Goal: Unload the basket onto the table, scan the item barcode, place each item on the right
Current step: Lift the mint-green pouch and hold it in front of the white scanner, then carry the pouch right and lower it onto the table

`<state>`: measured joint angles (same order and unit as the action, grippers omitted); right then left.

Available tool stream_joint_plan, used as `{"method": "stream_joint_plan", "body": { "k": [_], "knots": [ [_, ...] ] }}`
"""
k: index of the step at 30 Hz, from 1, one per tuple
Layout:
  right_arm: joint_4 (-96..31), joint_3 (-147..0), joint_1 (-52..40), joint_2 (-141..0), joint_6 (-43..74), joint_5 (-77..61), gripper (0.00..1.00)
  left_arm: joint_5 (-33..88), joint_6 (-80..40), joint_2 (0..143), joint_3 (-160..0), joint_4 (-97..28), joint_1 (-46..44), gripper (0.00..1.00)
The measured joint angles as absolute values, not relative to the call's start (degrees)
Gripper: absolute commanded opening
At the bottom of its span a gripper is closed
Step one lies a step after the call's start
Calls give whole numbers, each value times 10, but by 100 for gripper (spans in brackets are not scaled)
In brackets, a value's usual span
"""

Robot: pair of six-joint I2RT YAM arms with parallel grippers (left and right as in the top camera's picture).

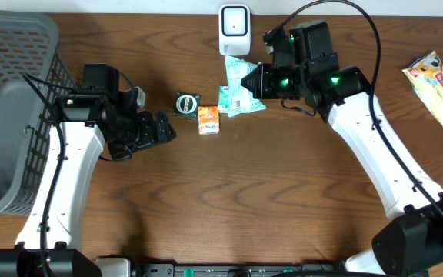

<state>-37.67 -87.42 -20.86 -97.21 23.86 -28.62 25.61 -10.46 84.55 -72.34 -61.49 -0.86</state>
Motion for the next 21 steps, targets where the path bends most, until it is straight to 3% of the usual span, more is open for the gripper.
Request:
{"method": "stream_joint_plan", "body": {
  "k": [7, 21],
  "knots": [
    [-420, -874, -209, -972, 237, -212, 1, 256, -105, 846, -723, -615, -9, 98],
    [-502, -851, -220, -989, 235, 218, 1, 256, -105, 846, -723, -615, -9, 98]
  ]
}}
